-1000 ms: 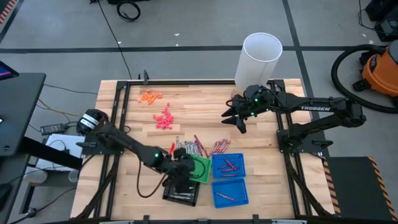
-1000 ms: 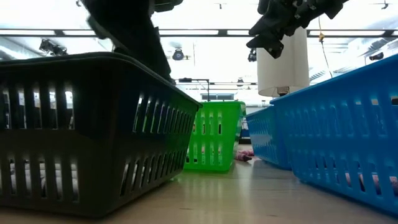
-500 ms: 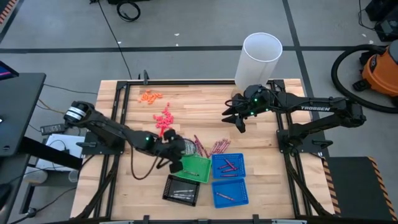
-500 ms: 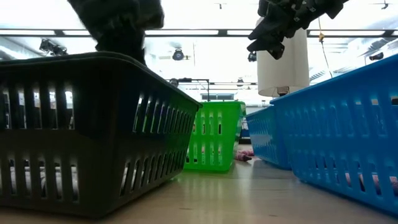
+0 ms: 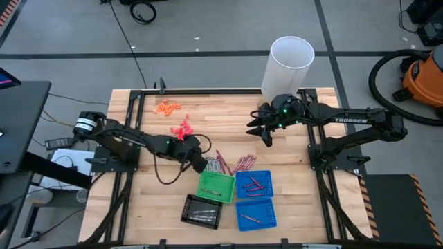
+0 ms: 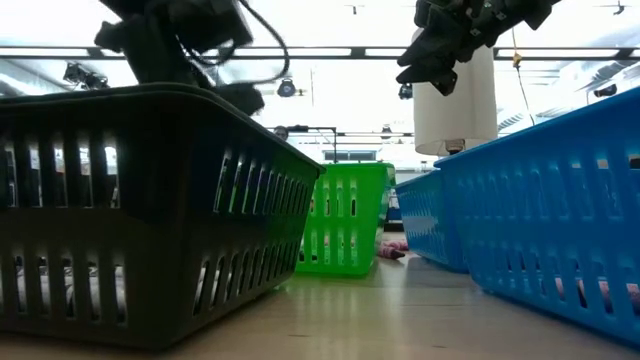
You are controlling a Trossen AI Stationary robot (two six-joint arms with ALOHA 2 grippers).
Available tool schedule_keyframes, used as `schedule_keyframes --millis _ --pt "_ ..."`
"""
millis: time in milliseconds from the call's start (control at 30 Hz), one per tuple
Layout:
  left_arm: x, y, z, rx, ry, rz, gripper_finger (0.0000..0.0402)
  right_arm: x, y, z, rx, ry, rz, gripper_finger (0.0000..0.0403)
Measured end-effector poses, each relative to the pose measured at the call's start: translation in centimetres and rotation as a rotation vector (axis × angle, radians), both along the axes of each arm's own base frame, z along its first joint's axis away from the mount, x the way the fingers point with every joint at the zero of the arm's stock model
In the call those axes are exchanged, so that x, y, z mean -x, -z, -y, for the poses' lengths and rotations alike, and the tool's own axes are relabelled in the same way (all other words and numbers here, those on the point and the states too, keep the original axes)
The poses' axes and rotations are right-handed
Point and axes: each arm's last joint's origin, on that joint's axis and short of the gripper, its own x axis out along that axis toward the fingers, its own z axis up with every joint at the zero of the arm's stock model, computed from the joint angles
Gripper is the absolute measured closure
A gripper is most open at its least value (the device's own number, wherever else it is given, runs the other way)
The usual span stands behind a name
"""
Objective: Sort crayons
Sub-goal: Put the white crayon into the black bin
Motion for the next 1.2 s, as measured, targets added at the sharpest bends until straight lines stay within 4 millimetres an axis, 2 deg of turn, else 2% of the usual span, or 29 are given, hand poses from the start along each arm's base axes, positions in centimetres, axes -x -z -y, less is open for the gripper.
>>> schedule_keyframes --millis 200,333,533,933,1200 --pt "-0.1 1.0 -0.5 0.053 -0.170 -0.011 0.0273 0.0 0.0 0.0 -0.007 0.004 -0.001 0.0234" --pt "0.1 1.1 -1.0 0.122 -0.337 0.009 0.0249 0.0 0.0 0.0 -0.007 0.004 0.001 0.0234" --pt "-0.1 1.0 -1.4 0.213 -0.470 0.038 0.0219 0.0 -0.1 0.0 -0.001 0.002 0.007 0.0234" --pt "-0.2 2.5 -1.4 0.201 -0.505 -0.028 0.0219 -0.1 -0.1 0.0 0.003 -0.003 0.015 0.0234" --pt "-0.6 1.3 -1.5 0.135 -0.504 -0.037 0.0219 -0.1 -0.1 0.0 -0.004 0.001 0.014 0.0234"
